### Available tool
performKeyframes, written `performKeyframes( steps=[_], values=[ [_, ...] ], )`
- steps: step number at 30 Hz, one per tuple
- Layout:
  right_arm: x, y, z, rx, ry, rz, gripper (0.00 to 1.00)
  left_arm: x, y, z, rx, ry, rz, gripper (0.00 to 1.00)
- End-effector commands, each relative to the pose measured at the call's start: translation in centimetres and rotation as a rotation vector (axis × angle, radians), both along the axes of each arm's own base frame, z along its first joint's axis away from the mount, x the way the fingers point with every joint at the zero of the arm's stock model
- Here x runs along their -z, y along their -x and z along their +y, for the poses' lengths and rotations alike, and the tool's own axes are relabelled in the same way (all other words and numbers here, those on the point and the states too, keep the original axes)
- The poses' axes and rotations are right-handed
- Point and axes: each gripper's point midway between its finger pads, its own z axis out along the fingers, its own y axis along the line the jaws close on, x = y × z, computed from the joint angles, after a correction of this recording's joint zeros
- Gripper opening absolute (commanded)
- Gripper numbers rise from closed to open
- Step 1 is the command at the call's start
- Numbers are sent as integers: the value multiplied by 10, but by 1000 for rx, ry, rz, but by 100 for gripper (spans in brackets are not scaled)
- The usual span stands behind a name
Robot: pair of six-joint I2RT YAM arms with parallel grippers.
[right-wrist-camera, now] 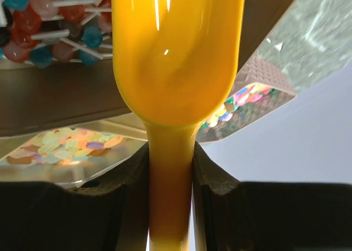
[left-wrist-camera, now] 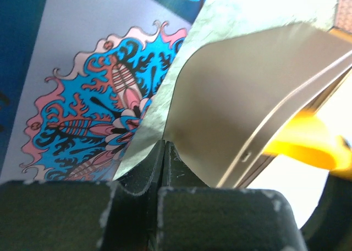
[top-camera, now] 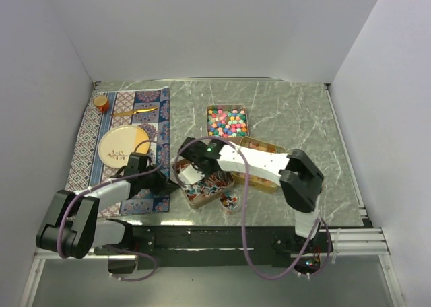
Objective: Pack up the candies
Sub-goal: Scoop the fake candies from the storage box.
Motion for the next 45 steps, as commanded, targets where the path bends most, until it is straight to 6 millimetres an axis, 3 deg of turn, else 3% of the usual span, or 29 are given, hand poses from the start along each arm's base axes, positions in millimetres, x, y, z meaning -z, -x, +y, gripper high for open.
performKeyframes(
  steps=[1, 2, 9, 15, 21, 25, 26, 36, 41, 45],
  values=[
    [1, 18, -8, -243, 39, 68, 0, -21, -22, -6, -8, 56, -87, 1],
    [6, 19, -14, -259, 67, 66, 0, -21, -22, -5, -11, 56, -88, 1],
    [-2, 8, 1, -322, 84, 40, 0, -34, -46, -5, -47, 96, -135, 1],
    [10, 11, 22, -346, 70, 70, 0, -47, -72, -10, -74, 164, -143, 1],
    [28, 20, 29, -332, 50, 122, 0, -50, -98, -13, -69, 186, -126, 1],
    [41, 25, 33, -243, 17, 227, 0, -50, -107, -15, -67, 206, -107, 1],
    [37, 25, 42, -210, -30, 253, 0, -51, -108, -15, -67, 209, -107, 1],
    [57, 8, 31, -136, -128, 345, 0, -53, -119, -12, -71, 219, -106, 1],
    [57, 1, 32, -55, -210, 412, 0, -57, -129, -9, -83, 234, -111, 1],
    [50, -2, 44, -81, -254, 374, 0, -61, -140, -7, -98, 263, -112, 1]
  ],
)
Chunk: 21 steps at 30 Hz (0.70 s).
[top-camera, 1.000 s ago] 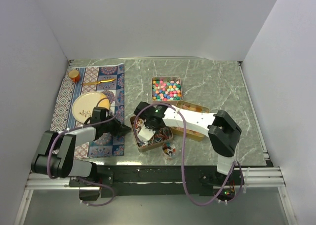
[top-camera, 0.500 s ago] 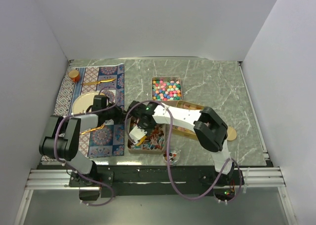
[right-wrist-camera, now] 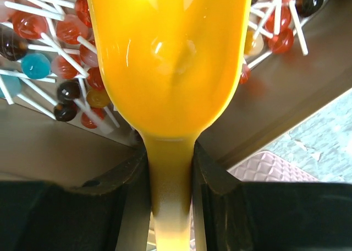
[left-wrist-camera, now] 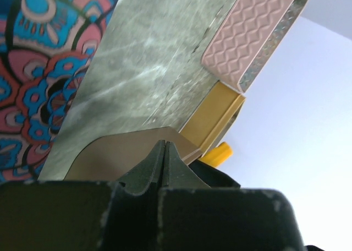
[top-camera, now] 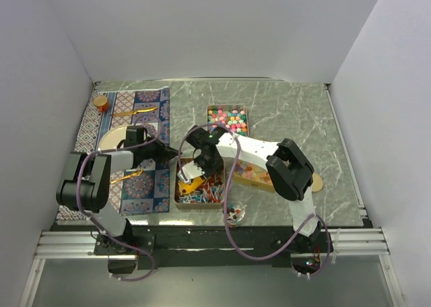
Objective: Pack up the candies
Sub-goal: Scoop the fake candies from the storage box.
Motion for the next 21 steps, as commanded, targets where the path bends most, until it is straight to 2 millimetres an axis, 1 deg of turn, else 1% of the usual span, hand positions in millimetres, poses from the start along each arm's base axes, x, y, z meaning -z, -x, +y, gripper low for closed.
performKeyframes(
  steps=[1, 2, 3, 4, 5, 7, 8, 9, 11, 12, 13, 14, 15, 16, 17, 18, 19, 21],
  values=[
    [-8, -8, 17, -3, -63, -53, 0, -21, -22, -1, -1, 55, -57, 1],
    [-11, -7, 23, -31, -66, -99, 0, -25, -28, -1, -5, 60, -65, 1],
    [-10, -9, 22, -47, -57, -130, 0, -27, -30, -1, -2, 64, -68, 1],
    [-2, -5, 16, -84, -27, -148, 0, -28, -32, -1, 1, 64, -71, 1],
    [-7, -12, 14, -88, -13, -207, 0, -31, -36, -1, 5, 63, -81, 1],
    [-12, -12, 17, -80, -23, -211, 0, -34, -38, -2, 7, 67, -89, 1],
    [-10, -8, 14, -70, -8, -173, 0, -35, -39, -1, 8, 71, -91, 1],
    [-20, -14, 17, -40, -28, -172, 0, -37, -40, -1, 10, 75, -97, 1],
    [-28, -16, 13, -13, -34, -150, 0, -49, -41, 1, 17, 77, -119, 1],
    [-41, -23, 17, 19, -76, -141, 0, -54, -41, 3, 20, 75, -125, 1],
    [-46, -25, 16, 37, -83, -129, 0, -57, -42, 10, 16, 66, -126, 3],
    [-49, -21, 12, 49, -77, -89, 0, -66, -41, 15, 11, 58, -142, 7],
    [-65, -30, 14, 93, -111, -91, 0, -69, -40, 20, 3, 48, -142, 12],
    [-70, -31, 13, 110, -122, -78, 0, -73, -40, 27, -2, 34, -153, 31],
    [-75, -30, 8, 128, -118, -60, 0, -77, -37, 41, -29, 26, -143, 41],
    [-84, -33, 9, 152, -138, -64, 0, -76, -33, 47, -36, 14, -133, 47],
    [-90, -34, 4, 168, -139, -67, 0, -76, -32, 56, -35, -18, -148, 55],
    [-97, -36, -3, 198, -136, -79, 0, -83, -23, 60, -11, -25, -170, 59]
  ],
)
